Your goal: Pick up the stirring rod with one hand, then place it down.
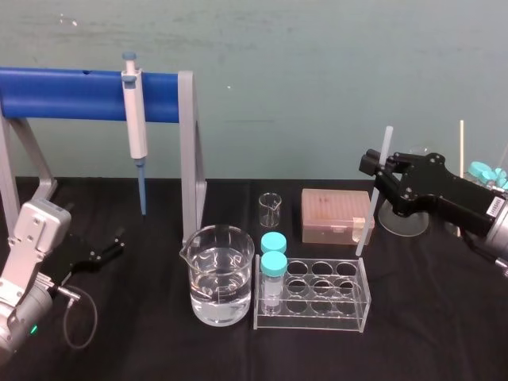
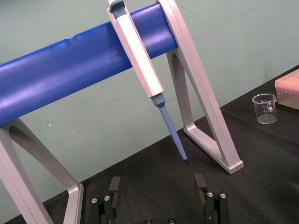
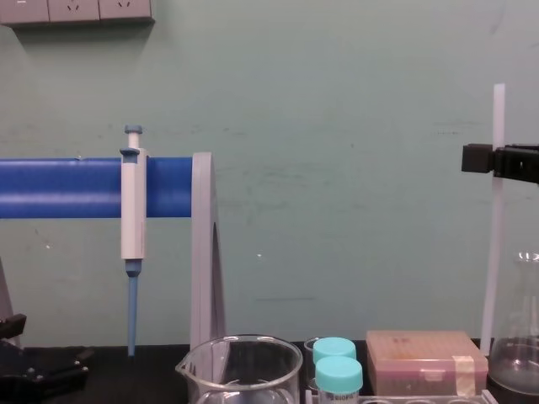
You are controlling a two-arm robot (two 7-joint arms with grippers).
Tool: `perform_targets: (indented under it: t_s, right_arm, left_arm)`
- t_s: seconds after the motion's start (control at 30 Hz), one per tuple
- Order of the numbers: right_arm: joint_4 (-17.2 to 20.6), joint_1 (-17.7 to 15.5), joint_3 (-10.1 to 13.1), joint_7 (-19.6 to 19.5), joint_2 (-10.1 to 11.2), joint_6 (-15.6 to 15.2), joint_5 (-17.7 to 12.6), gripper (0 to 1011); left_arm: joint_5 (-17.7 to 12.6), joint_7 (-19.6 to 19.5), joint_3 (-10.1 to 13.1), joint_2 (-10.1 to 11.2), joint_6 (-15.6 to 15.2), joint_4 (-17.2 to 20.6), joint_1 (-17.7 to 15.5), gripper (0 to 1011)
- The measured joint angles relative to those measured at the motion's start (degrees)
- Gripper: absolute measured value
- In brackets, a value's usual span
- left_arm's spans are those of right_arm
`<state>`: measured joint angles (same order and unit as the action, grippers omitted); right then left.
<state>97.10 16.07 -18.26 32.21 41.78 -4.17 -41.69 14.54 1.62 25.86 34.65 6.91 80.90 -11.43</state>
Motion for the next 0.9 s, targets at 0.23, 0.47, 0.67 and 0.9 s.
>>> perform_targets:
  t_s: [0.23, 0.47, 0.67, 0.9]
  right_arm:
    - [0.18, -1.06, -0.31, 0.46, 0.19, 0.61, -0.17, 67]
    - [-0.23, -2.22, -1.03, 0.61, 0.17, 1.4, 0.51, 67]
    - [-1.09, -2.95, -1.59, 0.94, -0.33, 3.9, 2.79, 67]
    - [-2.16, -2.91, -2.0, 1.46, -1.47, 4.85, 4.23, 67]
  left_arm:
    - [0.0, 0.0, 0.0, 0.0, 0.0, 0.0, 0.0, 1000]
    - [0.0, 0.0, 0.0, 0.0, 0.0, 0.0, 0.0, 1000]
    - [0.0, 0.0, 0.0, 0.0, 0.0, 0.0, 0.0, 1000]
    - [0.0, 0.0, 0.0, 0.0, 0.0, 0.0, 0.0, 1000]
